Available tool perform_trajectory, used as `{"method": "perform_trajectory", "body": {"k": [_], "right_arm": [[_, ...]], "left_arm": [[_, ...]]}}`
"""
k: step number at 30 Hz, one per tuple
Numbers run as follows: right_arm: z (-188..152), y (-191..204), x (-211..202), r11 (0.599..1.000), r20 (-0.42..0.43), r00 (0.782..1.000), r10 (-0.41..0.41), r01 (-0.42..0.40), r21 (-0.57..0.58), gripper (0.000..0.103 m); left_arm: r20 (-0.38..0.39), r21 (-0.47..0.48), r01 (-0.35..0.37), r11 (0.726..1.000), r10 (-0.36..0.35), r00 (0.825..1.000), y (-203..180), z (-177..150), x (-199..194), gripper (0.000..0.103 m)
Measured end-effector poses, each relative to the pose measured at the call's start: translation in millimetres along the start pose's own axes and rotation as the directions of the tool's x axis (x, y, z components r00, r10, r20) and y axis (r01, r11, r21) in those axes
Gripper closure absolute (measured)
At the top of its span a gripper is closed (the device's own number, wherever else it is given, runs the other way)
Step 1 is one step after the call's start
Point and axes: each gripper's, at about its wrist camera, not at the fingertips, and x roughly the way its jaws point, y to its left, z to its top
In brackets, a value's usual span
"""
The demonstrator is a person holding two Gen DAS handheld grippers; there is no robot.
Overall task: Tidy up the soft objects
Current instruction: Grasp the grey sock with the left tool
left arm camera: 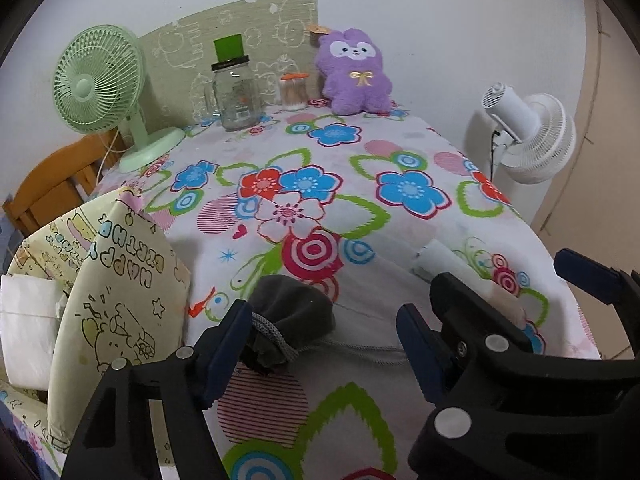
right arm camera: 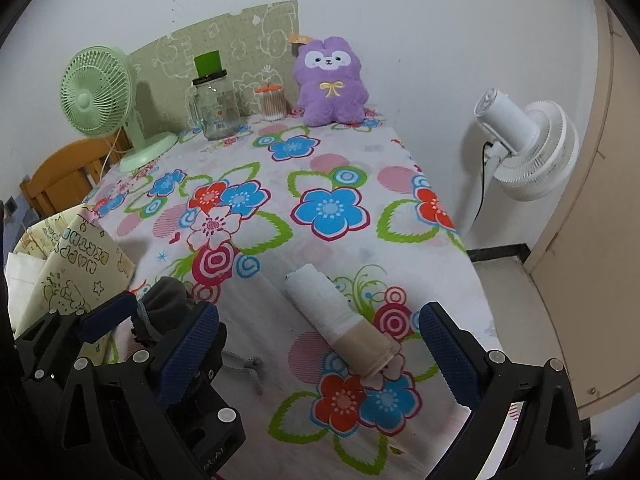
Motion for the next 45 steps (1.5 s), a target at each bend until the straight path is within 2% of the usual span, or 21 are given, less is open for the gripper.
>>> {"method": "perform_trajectory", "body": {"k": [10,14,19,22,26,31,36,37,41,45], "right_arm": [[6.1,9.4,9.6,1.0,-0.008,1.0,0.011,-0.011,-0.011,0.001],[7.9,13.4,12.4,1.0,-0.011,1.0,0.008,-0.008,-0.023,0.001],[8.2,15.9,14.1,0.999,-0.015,1.0,0.005,-0.006,-0.037,0.001],[8.8,17.7,14.3,0.999,-0.015,1.0,0.011,-0.012,-0.046,0.001],[9.3,18.0,14.4,0.999,-0.016,1.0,0.023,-0.023,-0.049,0.001],[8.3,14.1,13.9,0.998,-0.021,0.999,0.04,-0.041,-0.045,0.001],[5.2,6.7,14.8,0.998,-0.033,0.998,0.046,-0.048,-0.041,0.001],[4.8,5.1,15.2,0.998,-0.035,0.998,0.049,-0.05,-0.038,0.002],[3.6,-4.0,19.7,0.998,-0.05,0.997,0.061,-0.062,-0.012,0.017],[1.7,-9.9,26.1,0.997,-0.075,0.995,0.071,-0.071,0.007,0.025]], "left_arm": [[-0.021,-0.042,-0.034,0.999,0.033,0.999,17.0,3.7,13.5,0.033],[-0.034,-0.05,-0.06,0.997,0.058,0.998,21.1,3.9,17.3,0.048],[-0.056,-0.048,-0.08,0.996,0.077,0.995,24.8,3.1,21.4,0.055],[-0.056,-0.043,-0.078,0.996,0.076,0.996,25.1,2.3,20.0,0.064],[-0.055,-0.031,-0.046,0.998,0.045,0.997,21.4,2.1,17.3,0.067],[-0.069,0.002,0.03,1.0,-0.029,0.997,8.6,1.2,11.7,0.069],[-0.077,0.029,0.049,0.998,-0.047,0.996,-2.9,0.7,9.5,0.069],[-0.082,0.034,0.058,0.998,-0.055,0.995,-5.4,0.7,9.0,0.069],[-0.103,0.05,0.1,0.994,-0.094,0.99,-13.6,0.7,6.6,0.069],[-0.101,0.078,0.093,0.993,-0.085,0.991,-21.1,0.2,6.6,0.069]]}}
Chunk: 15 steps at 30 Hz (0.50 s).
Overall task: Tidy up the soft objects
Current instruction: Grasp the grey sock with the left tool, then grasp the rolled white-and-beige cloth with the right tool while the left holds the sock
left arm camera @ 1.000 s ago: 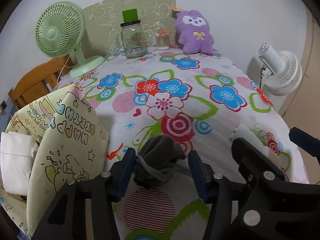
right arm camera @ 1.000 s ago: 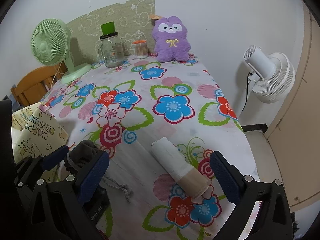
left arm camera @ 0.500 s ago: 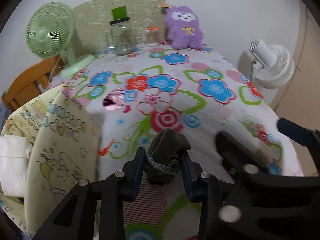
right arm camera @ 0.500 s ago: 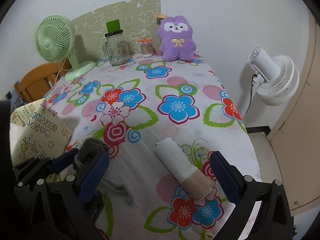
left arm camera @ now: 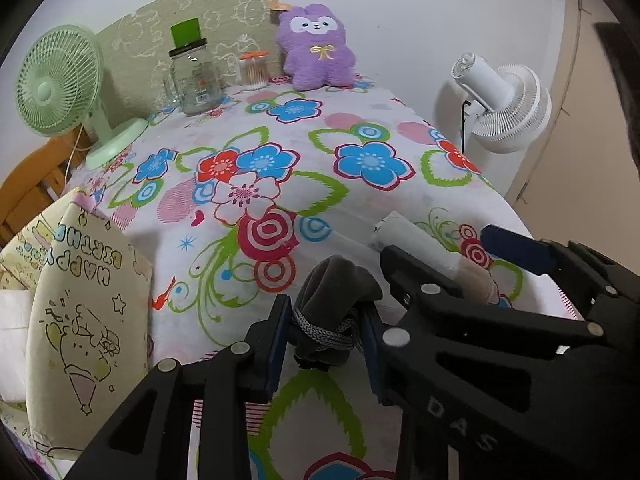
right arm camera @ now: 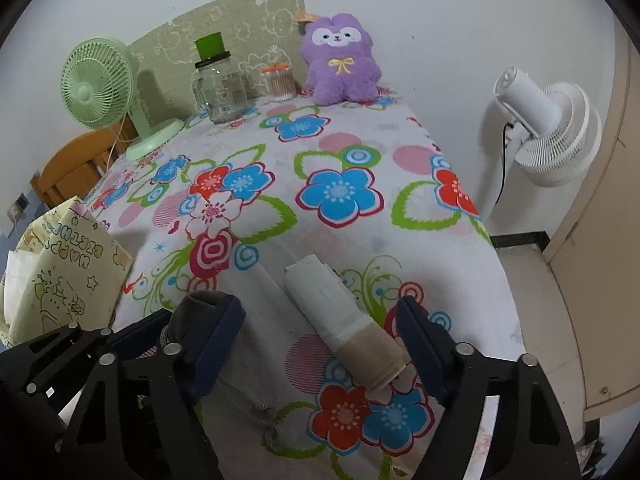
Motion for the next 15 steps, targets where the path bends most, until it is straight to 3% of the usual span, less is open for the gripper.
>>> {"method": "perform_trajectory", "body": {"k": [2,9,12,13,15], "right_arm": [[-0.5,-2.7,5.1,1.0,-0.023,1.0,-0.003,0.003,0.008,0.034],[-4.3,-12.2,18.2,0.996,-0.082,0.995,0.047,-0.041,0.073,0.042],[-5.5,-11.0,17.9,0.998,-0.083,0.996,0.021,-0.016,0.066,0.053],[-5.5,-11.1,17.9,0.998,-0.086,0.996,0.013,-0.007,0.064,0.065],[-6.2,-11.6,17.2,0.998,-0.09,0.996,0.003,0.002,0.06,0.068]], "left_arm": [[-0.001,0.006,-0.007,1.0,0.007,1.0,-2.0,0.2,1.3,0.069],[-0.004,0.026,-0.026,0.999,0.026,1.0,-4.6,0.1,6.3,0.068],[-0.004,0.038,-0.031,0.999,0.031,1.0,-5.7,-1.0,6.6,0.068],[-0.006,0.037,-0.027,0.999,0.027,1.0,-5.0,-1.1,6.7,0.068],[-0.003,0.04,-0.028,0.999,0.028,1.0,-4.6,-1.4,6.2,0.068]]}}
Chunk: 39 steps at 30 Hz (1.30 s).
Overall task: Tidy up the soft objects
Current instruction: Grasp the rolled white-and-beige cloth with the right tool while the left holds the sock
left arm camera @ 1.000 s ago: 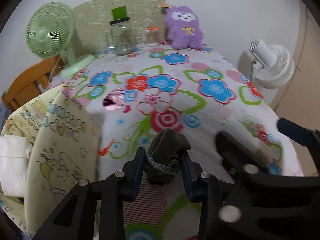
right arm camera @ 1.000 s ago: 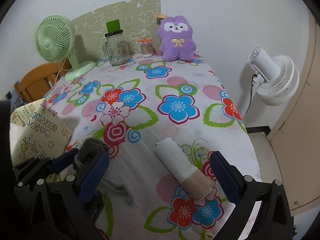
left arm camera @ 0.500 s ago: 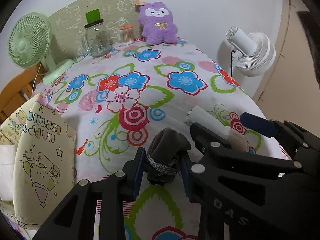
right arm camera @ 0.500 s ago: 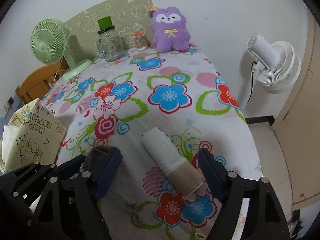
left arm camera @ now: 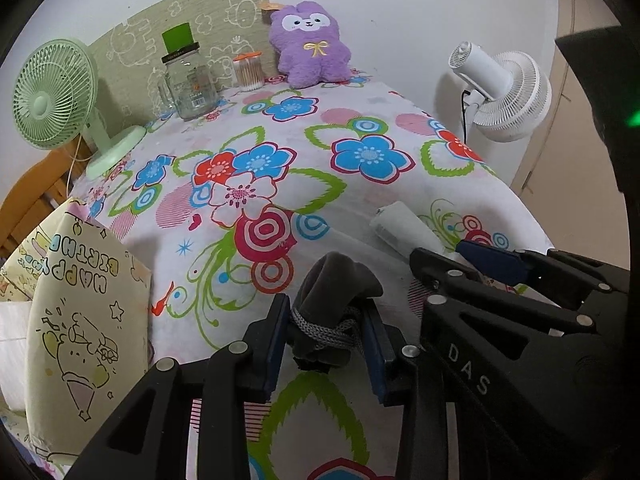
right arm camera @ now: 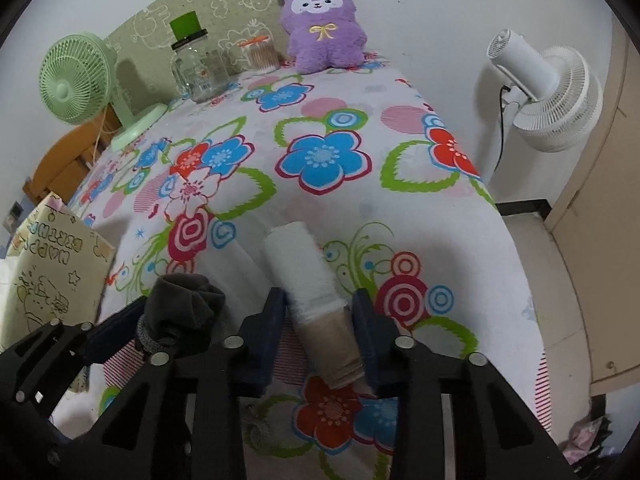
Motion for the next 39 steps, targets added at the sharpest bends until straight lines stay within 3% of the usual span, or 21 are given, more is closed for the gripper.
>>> {"method": "perform_trajectory", "body": {"k": [8,39], "right_arm": [[-3.6,4.8,-8.2,1.0,0.002,1.0,-0.013,0.013,-0.021,0.078],[-14.1,51.6,-77.8,0.99,0.139,0.989,-0.056,0.072,-0.118,0.08]], "left_arm": [[0.003,0.001,0.023,1.0,-0.023,1.0,0.4,-3.1,-5.8,0.069],[0.114,-0.015,0.042,0.999,-0.04,0.993,22.7,-15.9,-64.6,0.069]]}}
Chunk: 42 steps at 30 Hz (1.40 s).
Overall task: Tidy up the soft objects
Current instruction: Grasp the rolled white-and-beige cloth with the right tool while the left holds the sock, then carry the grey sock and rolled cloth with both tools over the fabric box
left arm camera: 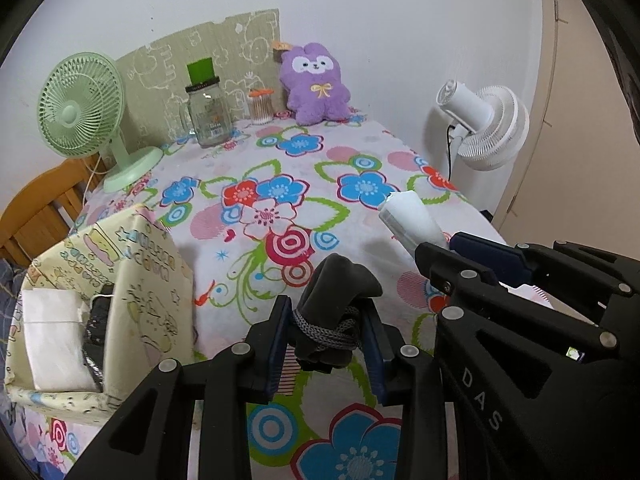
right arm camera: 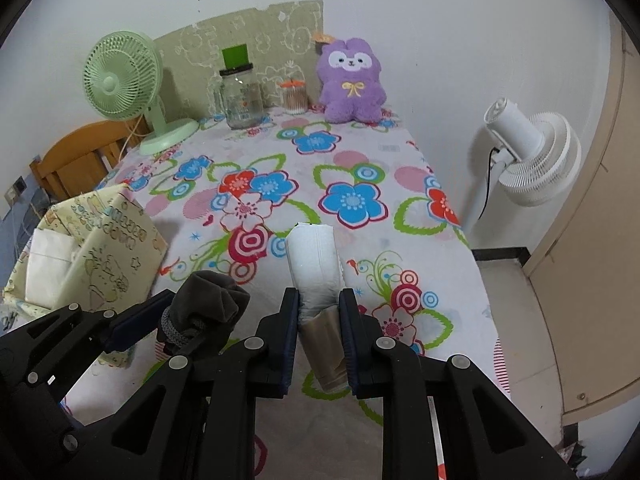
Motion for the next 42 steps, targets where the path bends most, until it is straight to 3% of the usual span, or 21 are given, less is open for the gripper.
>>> {"method": "perform_trajectory", "body": {"k": [24,42], "right_arm": [[27.2,37.2,-74.8,0.999,0.134,0.991,-0.007,0.014,-0.05,0.08],[40.1,72.0,-97.4,0.997,0.195,0.98,0.042,-0.029,-0.065,0.08]], "left_arm": [[0.127,-0.008,0.019,1.0,-0.018,0.992,27.4,17.6,-71.1,0.069],[0.19,-0.033,-0.007,0.999,0.013,0.982,61.3,20.4,-100.2,0.069]]}}
